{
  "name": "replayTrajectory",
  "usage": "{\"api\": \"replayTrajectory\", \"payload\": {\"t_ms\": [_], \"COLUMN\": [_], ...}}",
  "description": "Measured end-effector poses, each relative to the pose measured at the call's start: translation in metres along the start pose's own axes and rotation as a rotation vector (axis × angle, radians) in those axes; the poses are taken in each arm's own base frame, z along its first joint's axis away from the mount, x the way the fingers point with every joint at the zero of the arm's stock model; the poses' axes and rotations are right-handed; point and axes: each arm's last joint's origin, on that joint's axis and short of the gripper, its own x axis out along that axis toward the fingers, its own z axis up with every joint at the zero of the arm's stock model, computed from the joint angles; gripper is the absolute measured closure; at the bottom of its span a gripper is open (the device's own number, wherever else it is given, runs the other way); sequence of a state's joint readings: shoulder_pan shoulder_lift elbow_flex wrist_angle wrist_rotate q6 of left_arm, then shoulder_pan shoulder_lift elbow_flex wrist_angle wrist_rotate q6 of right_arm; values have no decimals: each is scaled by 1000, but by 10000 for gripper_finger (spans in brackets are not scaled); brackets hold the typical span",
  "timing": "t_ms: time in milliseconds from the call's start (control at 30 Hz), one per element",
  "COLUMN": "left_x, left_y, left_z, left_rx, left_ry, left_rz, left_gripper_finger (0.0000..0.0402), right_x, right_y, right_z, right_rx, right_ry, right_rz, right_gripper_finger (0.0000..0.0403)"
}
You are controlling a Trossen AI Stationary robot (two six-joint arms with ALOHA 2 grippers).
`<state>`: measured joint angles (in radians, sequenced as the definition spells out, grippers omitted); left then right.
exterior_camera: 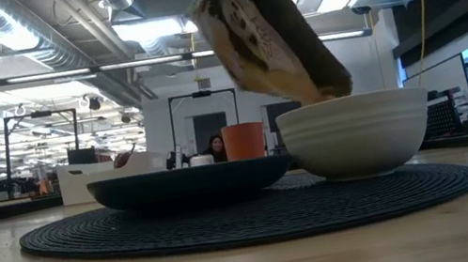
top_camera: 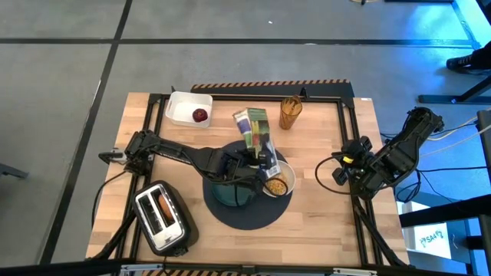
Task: Arrange a breakfast setting
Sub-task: Pour the cereal into the white bowl
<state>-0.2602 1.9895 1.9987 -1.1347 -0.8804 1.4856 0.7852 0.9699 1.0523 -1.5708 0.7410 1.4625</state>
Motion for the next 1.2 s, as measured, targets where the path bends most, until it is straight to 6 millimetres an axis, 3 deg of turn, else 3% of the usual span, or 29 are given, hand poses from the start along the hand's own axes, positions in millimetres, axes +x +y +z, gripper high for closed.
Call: {"api": "replayTrajectory", "payload": {"t_ms": [833, 1200], "left_x": [2, -7], "left_y": [-17, -21], "left_z": [-2, -18], "left_rx": [-360, -529], "left_ry": [-81, -69], "left_rz": [-172, -186], "left_gripper_finger": [399, 399], "right_x": [0, 0], "right_y": [0, 0], "right_z": [-1, 0], "right_rx": [-5, -20], "right_ry": [19, 18], "right_rz": [1, 2], "right_gripper_finger": [402, 402]}}
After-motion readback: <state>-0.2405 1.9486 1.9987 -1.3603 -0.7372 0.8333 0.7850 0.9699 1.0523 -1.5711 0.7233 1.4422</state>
